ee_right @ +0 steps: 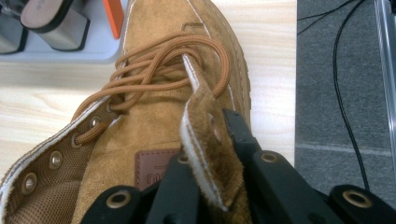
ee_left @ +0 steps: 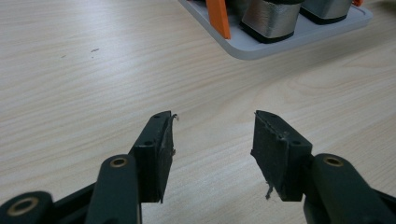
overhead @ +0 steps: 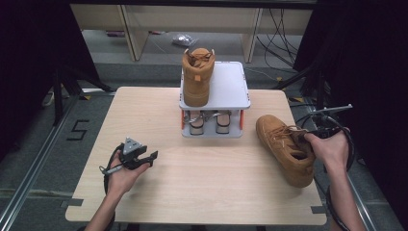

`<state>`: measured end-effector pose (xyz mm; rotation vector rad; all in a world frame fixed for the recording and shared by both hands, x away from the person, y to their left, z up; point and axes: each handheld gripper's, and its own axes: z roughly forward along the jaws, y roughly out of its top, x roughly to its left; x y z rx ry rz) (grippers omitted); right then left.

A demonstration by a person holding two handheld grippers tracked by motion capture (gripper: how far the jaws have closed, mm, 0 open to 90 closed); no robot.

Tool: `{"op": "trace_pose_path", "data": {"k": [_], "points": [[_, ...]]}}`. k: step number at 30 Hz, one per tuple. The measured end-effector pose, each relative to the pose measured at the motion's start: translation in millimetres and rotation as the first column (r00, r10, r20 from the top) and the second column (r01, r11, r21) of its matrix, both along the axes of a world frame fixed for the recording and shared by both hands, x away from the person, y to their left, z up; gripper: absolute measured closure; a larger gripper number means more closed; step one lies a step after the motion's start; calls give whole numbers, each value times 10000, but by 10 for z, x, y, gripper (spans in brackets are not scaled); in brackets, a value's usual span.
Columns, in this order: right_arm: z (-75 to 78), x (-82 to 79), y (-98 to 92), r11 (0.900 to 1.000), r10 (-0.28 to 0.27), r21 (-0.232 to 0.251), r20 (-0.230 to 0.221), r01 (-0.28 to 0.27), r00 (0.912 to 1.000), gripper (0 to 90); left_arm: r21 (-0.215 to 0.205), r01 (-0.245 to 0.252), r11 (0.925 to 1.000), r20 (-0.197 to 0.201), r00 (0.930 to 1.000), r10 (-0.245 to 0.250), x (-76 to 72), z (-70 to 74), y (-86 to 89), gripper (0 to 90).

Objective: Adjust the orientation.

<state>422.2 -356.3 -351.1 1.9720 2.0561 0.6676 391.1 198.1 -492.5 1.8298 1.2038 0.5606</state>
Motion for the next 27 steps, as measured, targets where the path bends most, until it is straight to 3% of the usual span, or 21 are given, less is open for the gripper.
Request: {"op": "trace_pose_path", "data": {"k": [2, 3, 6, 7, 9, 10, 11, 13, 14, 15, 17, 18, 19, 20, 23, 24, 25, 27], "points": [[16, 17, 11, 9997, -226, 14, 15, 226, 9997, 855, -13, 0, 10000, 6, 10000, 0, 1, -2, 2, 477], [15, 29, 33, 9986, -419, 338, 17, 418, 9991, 856, -12, -2, 10000, 7, 10000, 2, 1, -3, 2, 477], [29, 62, -19, 10000, 16, 20, 227, -17, 9997, 855, -18, 5, 10000, 5, 10000, -5, 3, -5, 2, 477], [49, 63, 26, 9980, -497, 385, -2, 497, 9988, 855, -16, -3, 10000, 10, 10000, 3, 4, -6, 2, 477], [61, 85, 20, 9981, -436, 439, 96, 431, 9990, 855, 111, 25, 9999, -26, 10000, -24, 4, -4, 9, 477], [71, 97, 1, 9995, -251, 173, 179, 248, 9995, 855, 100, 28, 9999, -22, 10000, -28, 5, -5, 8, 477], [82, 107, 23, 9982, -415, 429, 144, 408, 9990, 855, 92, 49, 9999, -17, 10000, -49, 7, -8, 8, 477], [100, 131, 14, 9991, -275, 337, 207, 268, 9994, 855, 55, -7, 10000, -27, 10000, 7, 9, -15, 3, 477], [114, 143, 29, 9977, -449, 521, 154, 440, 9989, 855, -39, -29, 10000, -20, 10000, 29, 12, -21, 0, 477], [118, 160, -7, 9992, -77, 385, 270, 66, 9996, 855, -7, 13, 10000, -10, 10000, -13, 16, -20, 3, 477], [144, 167, 29, 9969, -575, 548, 179, 564, 9982, 855, -53, -22, 10000, 2, 10000, 22, 20, -17, 2, 477], [150, 184, 1, 9988, -255, 416, 251, 245, 9994, 855, -65, -5, 10000, 17, 10000, 6, 25, -14, 2, 477], [157, 192, 26, 9963, -568, 650, 202, 554, 9982, 855, -70, -8, 10000, 13, 10000, 8, 29, -12, 2, 477], [159, 208, -4, 9986, -278, 450, 395, 260, 9988, 855, -97, -21, 10000, 11, 10000, 21, 32, -12, 0, 477], [190, 225, 10, 9954, -571, 779, 216, 553, 9981, 855, 27, -5, 10000, -21, 10000, 6, 38, -9, 7, 477], [191, 242, -18, 9986, -290, 447, 476, 268, 9984, 855, 16, 28, 10000, -34, 10000, -28, 40, -9, 9, 477], [196, 247, 1, 9966, -591, 603, 451, 564, 9972, 855, 15, 29, 10000, -30, 10000, -29, 40, -10, 7, 476], [210, 262, 0, 9964, -591, 641, 490, 559, 9971, 855, 3, -10, 10000, -12, 10000, 10, 35, -13, -2, 476]]}}
